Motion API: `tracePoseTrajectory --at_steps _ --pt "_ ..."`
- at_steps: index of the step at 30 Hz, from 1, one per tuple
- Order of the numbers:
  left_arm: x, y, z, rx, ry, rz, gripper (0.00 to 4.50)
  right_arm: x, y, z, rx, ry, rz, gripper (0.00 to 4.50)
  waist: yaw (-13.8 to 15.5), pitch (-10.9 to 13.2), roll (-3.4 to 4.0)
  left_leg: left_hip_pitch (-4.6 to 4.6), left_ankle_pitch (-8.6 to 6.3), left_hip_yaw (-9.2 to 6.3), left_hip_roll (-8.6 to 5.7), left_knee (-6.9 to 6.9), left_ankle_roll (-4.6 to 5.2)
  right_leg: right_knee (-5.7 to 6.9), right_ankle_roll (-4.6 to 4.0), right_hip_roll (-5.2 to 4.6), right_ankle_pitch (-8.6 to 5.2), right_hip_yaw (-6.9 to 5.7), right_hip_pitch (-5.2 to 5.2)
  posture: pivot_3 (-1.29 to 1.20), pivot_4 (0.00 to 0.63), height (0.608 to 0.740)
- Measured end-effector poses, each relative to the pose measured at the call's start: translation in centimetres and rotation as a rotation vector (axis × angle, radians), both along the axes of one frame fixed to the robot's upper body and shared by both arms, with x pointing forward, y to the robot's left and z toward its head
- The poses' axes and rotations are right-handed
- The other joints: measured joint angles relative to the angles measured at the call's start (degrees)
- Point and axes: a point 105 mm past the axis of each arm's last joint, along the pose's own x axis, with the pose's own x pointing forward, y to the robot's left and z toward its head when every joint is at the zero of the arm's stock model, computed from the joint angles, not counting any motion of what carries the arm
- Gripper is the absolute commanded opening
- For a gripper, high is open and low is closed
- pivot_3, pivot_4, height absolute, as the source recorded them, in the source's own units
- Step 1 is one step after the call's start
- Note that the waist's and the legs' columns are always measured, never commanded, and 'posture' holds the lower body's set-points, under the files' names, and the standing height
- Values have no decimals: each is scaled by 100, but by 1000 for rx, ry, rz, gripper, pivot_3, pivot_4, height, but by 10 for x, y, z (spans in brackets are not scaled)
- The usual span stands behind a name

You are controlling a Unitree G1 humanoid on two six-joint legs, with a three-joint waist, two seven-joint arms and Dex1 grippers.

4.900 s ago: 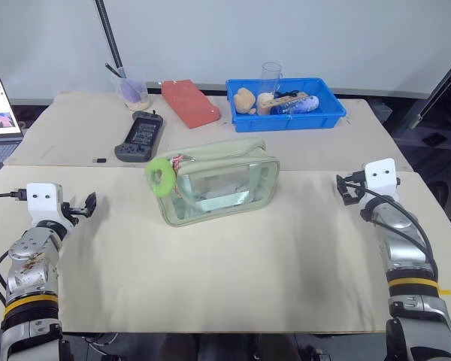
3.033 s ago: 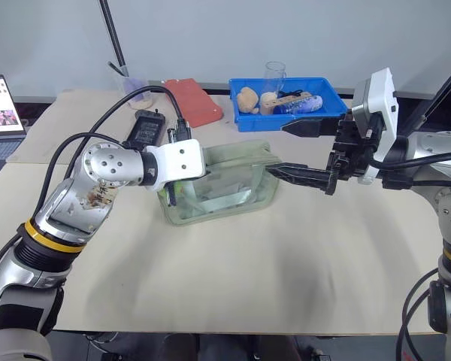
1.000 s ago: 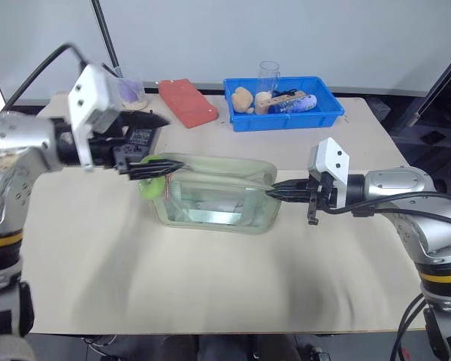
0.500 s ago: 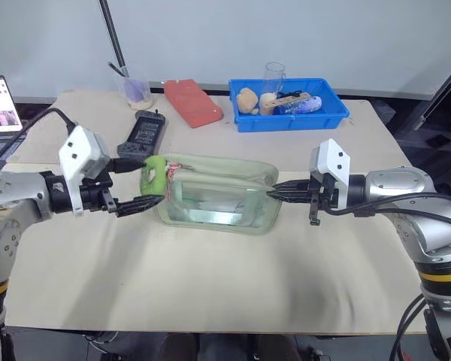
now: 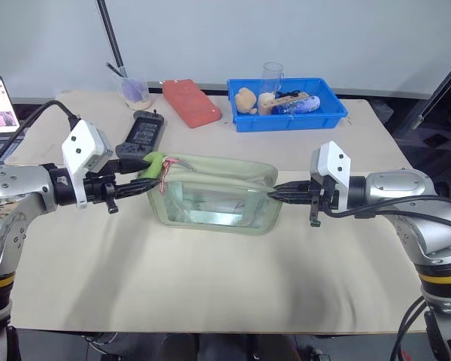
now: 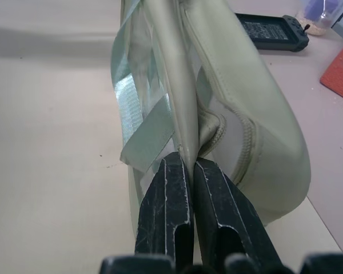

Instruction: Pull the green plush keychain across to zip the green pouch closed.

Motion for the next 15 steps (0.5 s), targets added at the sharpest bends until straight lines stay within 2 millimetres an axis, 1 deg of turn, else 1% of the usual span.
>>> tracePoseTrajectory --at_steps 1,5,8,10,11,15 --pt "0 0 0 -1 2 -1 22 0 0 0 1 0 -1 0 0 0 0 0 0 0 0 0 0 0 0 0 0 0 0 0 150 740" --pt "2 3 6 -12 9 4 22 0 -1 0 1 -1 -5 0 10 0 0 -1 0 -1 -1 1 0 0 0 0 0 -1 1 0 150 740" --pt "3 0 23 -40 -18 -10 22 0 -1 0 1 -3 -5 0 18 0 -1 -1 0 0 -2 1 0 -2 3 -1 -3 -1 2 0 150 740" --pt "2 -7 33 -53 -44 -40 22 0 -1 0 1 -3 -5 0 14 0 -1 -1 0 0 -2 1 0 -5 4 -1 -2 0 3 0 150 740" --pt "2 -13 35 -47 -50 -64 22 1 -1 0 0 -4 -6 0 10 0 -1 0 0 0 -2 1 0 -4 3 -1 -1 0 5 0 150 740" --pt "4 -39 26 24 -71 -160 22 1 1 1 6 -6 -1 0 11 0 -1 0 0 -1 -2 1 0 -3 3 2 1 0 5 0 150 740"
